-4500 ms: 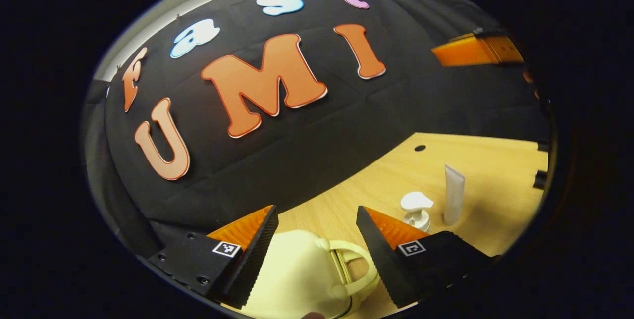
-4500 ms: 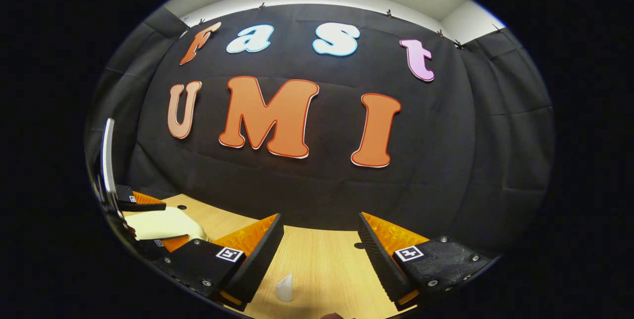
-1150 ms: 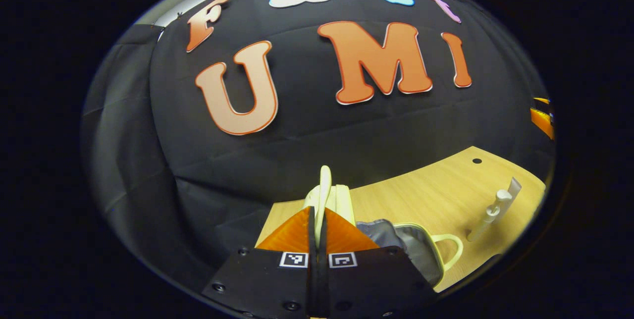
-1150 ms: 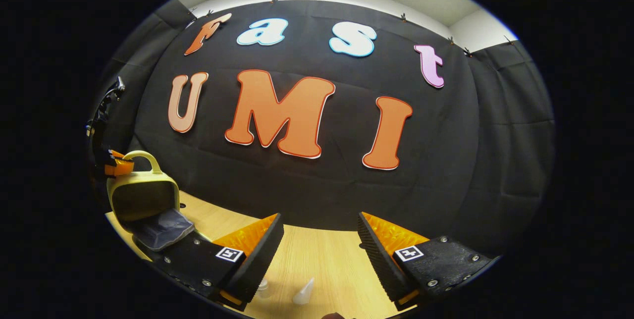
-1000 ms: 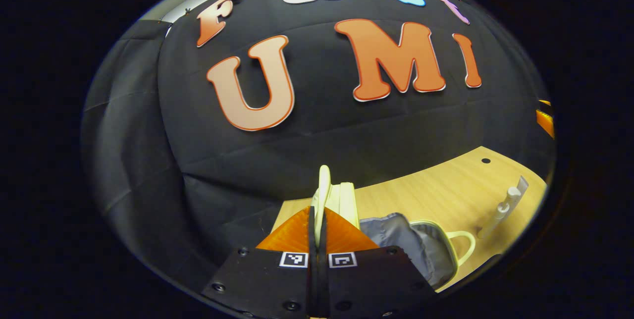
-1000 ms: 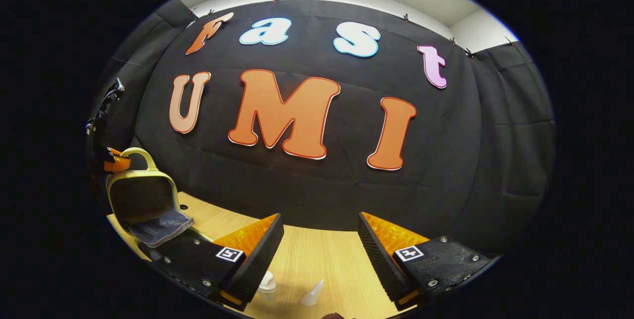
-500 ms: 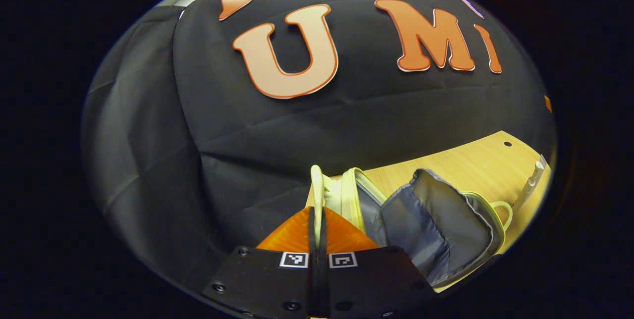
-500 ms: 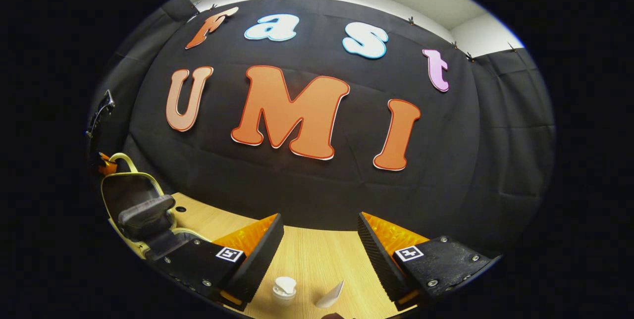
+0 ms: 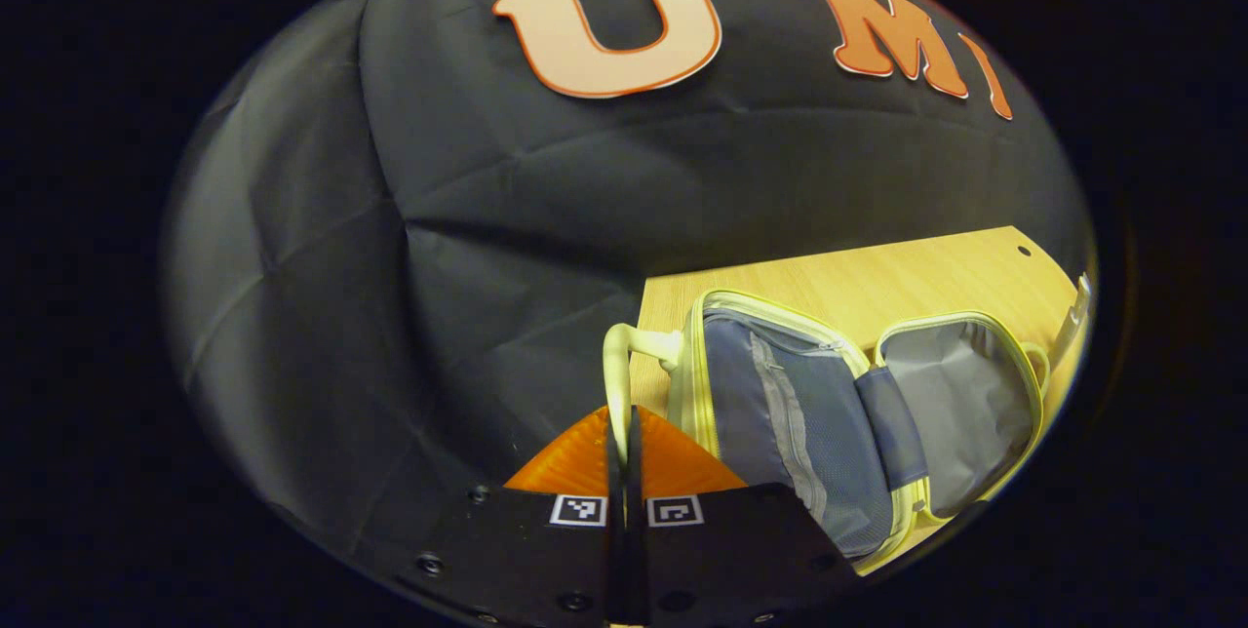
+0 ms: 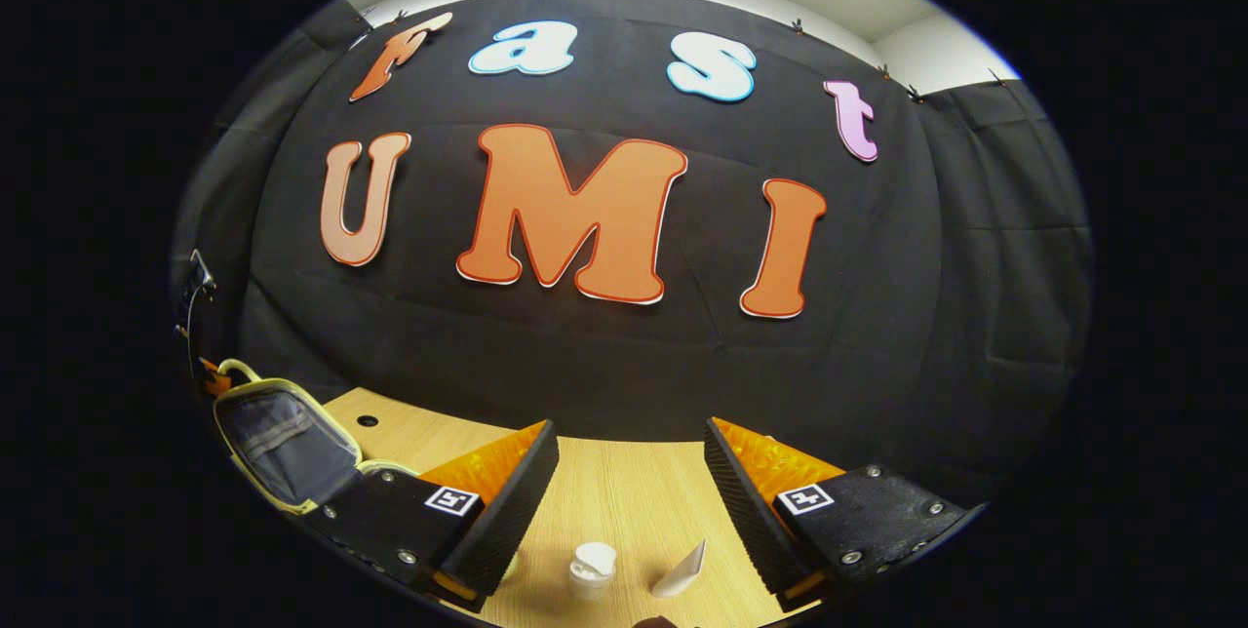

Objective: First open the suitcase, pack the skin care products into it, and then close the suitcase.

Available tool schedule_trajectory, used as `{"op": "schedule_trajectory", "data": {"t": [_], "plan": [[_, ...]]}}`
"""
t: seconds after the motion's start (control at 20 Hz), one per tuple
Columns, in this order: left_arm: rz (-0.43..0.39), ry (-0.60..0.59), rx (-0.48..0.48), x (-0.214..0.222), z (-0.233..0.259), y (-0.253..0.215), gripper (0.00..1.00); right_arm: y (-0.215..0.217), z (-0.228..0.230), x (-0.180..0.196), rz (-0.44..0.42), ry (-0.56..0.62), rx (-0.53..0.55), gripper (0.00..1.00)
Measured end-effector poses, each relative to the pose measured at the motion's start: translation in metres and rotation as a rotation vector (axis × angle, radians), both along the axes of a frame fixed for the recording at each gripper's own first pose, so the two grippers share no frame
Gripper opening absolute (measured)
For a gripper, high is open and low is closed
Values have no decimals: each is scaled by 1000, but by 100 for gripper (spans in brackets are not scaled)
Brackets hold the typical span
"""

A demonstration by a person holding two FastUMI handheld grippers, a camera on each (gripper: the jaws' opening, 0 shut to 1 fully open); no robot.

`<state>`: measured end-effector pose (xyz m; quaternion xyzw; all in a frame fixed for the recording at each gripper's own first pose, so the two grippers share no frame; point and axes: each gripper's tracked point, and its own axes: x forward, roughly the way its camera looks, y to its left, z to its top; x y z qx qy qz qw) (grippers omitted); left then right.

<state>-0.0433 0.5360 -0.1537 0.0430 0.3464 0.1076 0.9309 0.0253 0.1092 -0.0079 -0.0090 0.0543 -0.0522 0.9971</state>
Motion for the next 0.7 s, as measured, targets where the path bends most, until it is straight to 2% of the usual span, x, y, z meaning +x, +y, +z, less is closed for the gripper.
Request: {"op": "schedule_trajectory", "data": {"t": [0.25, 0.4, 0.5, 0.6, 0.65, 0.7], "plan": [[26, 98, -44, -9, -51, 0, 1, 0, 2, -2, -11, 0, -5, 95], [82, 142, -91, -17, -79, -2, 3, -2, 2, -6, -20, 7, -16, 95], [132, 151, -136, -24, -91, -10, 1, -4, 0, -8, -26, 17, -11, 95], [152, 181, -121, -31, -100, -3, 5, -3, -3, -10, -30, 31, 10, 95], [156, 190, -113, -33, -101, -2, 13, -2, -6, -11, -29, 38, 16, 95], [164, 197, -78, -33, -100, 4, 13, -1, -7, -11, -26, 44, 18, 95]]}}
